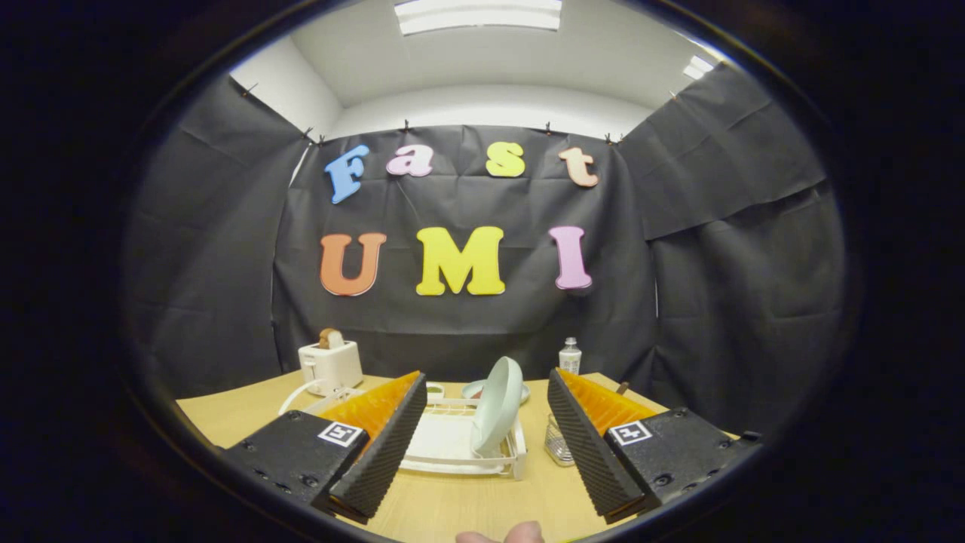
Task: Take the plate from the dish rack, then take the spoon from the basket and place it into the plate.
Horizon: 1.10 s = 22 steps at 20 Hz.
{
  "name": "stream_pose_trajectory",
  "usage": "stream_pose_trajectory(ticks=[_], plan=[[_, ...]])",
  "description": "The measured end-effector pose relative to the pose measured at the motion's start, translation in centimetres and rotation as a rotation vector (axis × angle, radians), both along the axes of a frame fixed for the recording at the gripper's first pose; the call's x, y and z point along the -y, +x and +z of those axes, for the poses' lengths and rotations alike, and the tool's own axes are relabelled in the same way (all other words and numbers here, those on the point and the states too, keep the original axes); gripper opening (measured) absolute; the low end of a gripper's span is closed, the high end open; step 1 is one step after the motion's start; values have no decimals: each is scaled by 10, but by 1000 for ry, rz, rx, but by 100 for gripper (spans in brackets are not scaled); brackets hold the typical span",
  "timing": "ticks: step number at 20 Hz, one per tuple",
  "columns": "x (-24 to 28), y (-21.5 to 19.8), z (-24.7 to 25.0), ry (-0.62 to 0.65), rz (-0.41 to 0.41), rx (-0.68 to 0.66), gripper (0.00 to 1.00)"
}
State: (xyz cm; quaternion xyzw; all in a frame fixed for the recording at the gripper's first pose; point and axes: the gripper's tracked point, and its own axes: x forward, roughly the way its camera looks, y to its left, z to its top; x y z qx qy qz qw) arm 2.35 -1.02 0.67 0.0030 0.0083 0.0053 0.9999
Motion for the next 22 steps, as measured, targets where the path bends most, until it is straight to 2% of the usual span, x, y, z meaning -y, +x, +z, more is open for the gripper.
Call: stream_pose_trajectory(ticks=[6,11,15,19,22], plan=[[23,33,35,-27,8,-10,100],[32,92,53,-86,41,-130,100],[26,143,47,-87,83,-298,100],[21,185,15,-78,125,-537,100],[29,208,-10,-86,118,-707,100]])
